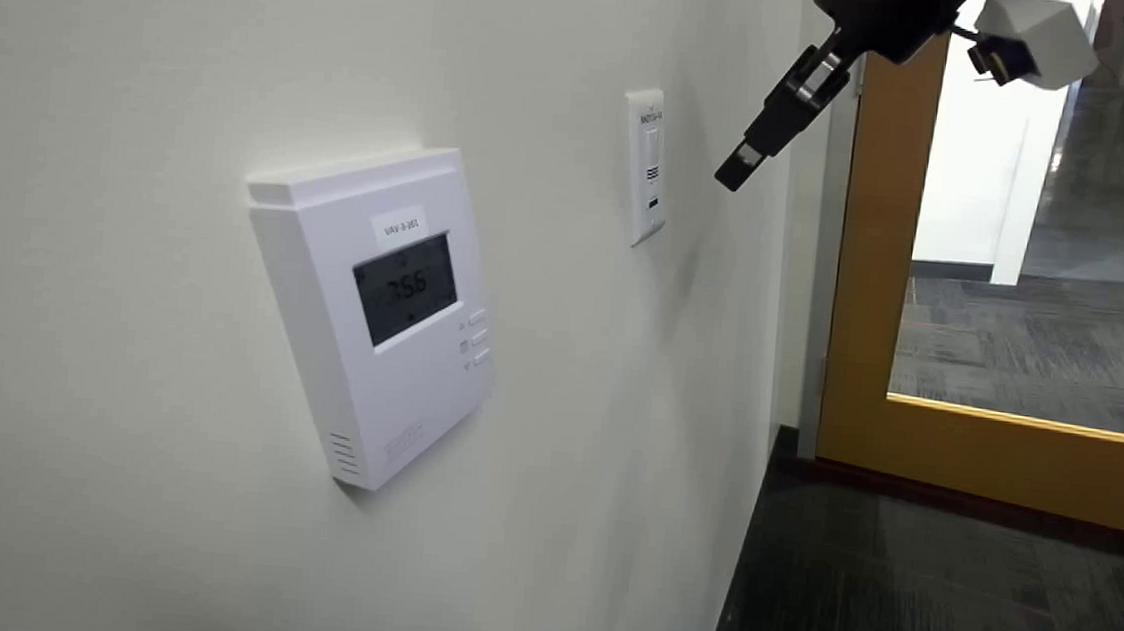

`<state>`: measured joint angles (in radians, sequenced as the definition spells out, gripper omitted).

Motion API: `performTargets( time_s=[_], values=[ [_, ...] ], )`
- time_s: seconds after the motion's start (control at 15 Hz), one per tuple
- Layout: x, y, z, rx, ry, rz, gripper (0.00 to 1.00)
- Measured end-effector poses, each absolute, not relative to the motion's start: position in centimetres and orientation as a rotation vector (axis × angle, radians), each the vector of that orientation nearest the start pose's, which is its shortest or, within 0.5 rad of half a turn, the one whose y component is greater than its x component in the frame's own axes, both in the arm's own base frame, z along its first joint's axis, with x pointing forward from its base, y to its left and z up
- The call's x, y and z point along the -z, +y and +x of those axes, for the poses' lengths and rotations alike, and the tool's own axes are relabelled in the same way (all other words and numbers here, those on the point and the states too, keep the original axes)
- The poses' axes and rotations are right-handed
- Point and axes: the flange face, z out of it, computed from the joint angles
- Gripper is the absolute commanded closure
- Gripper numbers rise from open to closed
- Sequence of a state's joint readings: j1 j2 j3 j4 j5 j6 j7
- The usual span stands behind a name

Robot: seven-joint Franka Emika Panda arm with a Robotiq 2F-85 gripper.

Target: Turn off the light

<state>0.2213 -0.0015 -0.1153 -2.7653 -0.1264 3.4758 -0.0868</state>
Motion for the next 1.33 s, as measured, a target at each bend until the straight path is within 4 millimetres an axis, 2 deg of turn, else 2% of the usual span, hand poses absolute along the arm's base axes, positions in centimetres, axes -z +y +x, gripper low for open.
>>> performTargets(
  time_s=[0.33,0.73,1.33],
  values=[
    [-30.2,6.5,43.4,1.099,-0.490,-2.896,1.00],
    [-31.7,7.2,45.4,1.163,-0.502,-2.867,1.00],
    [-28.9,6.0,48.2,1.092,-0.470,-2.914,1.00]
  ],
)
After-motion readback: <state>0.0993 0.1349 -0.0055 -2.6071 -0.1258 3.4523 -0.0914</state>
